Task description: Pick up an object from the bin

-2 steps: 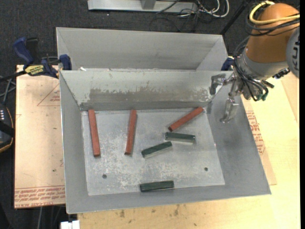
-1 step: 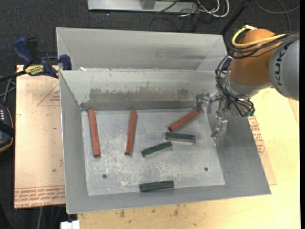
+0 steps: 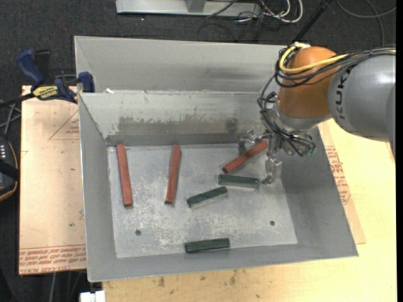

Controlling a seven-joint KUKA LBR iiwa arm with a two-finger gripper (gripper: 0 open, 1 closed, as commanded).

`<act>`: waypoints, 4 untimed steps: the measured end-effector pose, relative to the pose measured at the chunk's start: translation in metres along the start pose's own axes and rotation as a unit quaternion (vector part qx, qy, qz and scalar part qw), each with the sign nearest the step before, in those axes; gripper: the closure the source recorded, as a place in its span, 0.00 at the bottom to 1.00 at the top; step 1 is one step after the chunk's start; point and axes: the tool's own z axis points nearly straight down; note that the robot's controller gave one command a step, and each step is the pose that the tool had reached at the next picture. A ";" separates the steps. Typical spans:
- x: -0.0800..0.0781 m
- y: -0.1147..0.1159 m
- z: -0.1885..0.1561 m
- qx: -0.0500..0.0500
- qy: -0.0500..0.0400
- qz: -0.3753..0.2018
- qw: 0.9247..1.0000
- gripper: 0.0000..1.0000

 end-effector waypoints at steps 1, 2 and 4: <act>0.001 0.025 0.012 0.000 0.000 -0.024 1.000 0.00; 0.002 0.032 0.015 -0.001 0.001 -0.022 1.000 0.00; 0.011 -0.014 0.014 -0.003 0.000 -0.201 0.980 1.00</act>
Offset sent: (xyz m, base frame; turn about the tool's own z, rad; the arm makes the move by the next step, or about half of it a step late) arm -0.0282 0.0211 -0.0140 0.3064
